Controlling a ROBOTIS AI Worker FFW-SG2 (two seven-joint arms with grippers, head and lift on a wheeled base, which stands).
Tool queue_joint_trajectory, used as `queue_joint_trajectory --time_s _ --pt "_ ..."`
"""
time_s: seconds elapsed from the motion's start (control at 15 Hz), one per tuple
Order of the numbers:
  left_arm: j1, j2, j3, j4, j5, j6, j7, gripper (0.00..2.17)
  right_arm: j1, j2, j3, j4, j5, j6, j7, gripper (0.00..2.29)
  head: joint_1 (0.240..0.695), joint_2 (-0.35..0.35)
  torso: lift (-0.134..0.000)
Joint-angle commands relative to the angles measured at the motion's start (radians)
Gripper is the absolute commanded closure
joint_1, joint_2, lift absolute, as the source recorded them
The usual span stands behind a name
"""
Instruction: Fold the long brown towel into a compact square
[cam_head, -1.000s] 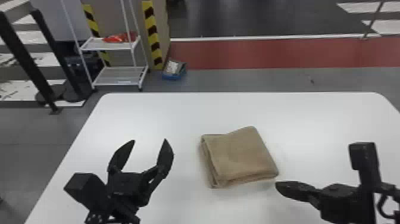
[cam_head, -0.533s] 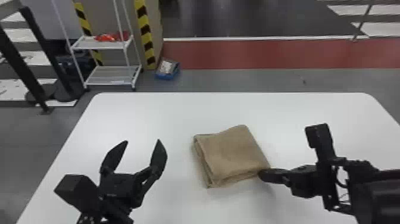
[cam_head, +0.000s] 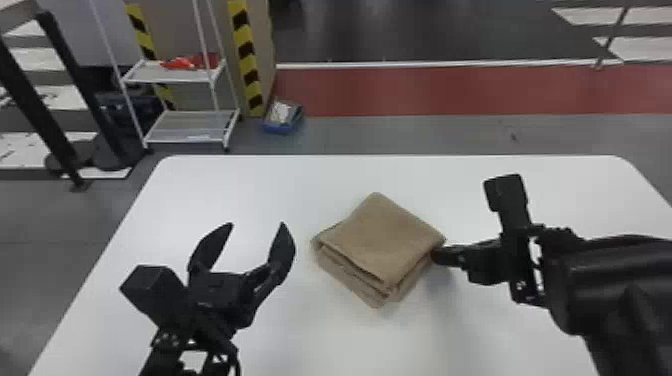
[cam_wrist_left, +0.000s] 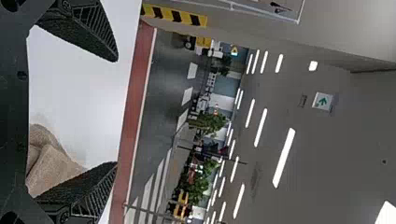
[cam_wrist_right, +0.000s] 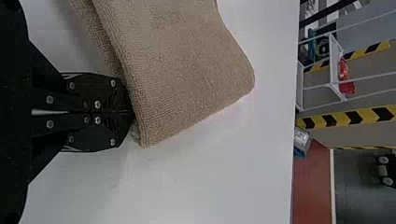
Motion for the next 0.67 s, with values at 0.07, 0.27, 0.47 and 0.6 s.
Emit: queue_joint_trajectory --time_s 0.07,0.27,0.47,0.6 --pt "-0.082 0.026 -0.050 0.067 0.019 0.031 0.000 0.09 -0.010 0.010 -0.007 0.041 -0.018 -0.077 -0.045 1.78 0.695 0.026 -0.123" --pt "-0.099 0.029 -0.055 0.081 0.027 0.034 0.000 0.09 -0.022 0.046 -0.002 0.091 -0.018 -0.203 -0.074 1.78 0.695 0.003 -0.123" --pt "-0.116 0.032 -0.067 0.095 0.030 0.034 0.000 0.09 -0.025 0.053 0.004 0.111 -0.021 -0.258 -0.093 1.78 0.695 0.014 -0.123" --pt "-0.125 0.032 -0.069 0.104 0.036 0.034 0.000 0.09 -0.037 0.054 0.007 0.139 -0.021 -0.273 -0.096 1.78 0.695 0.018 -0.123"
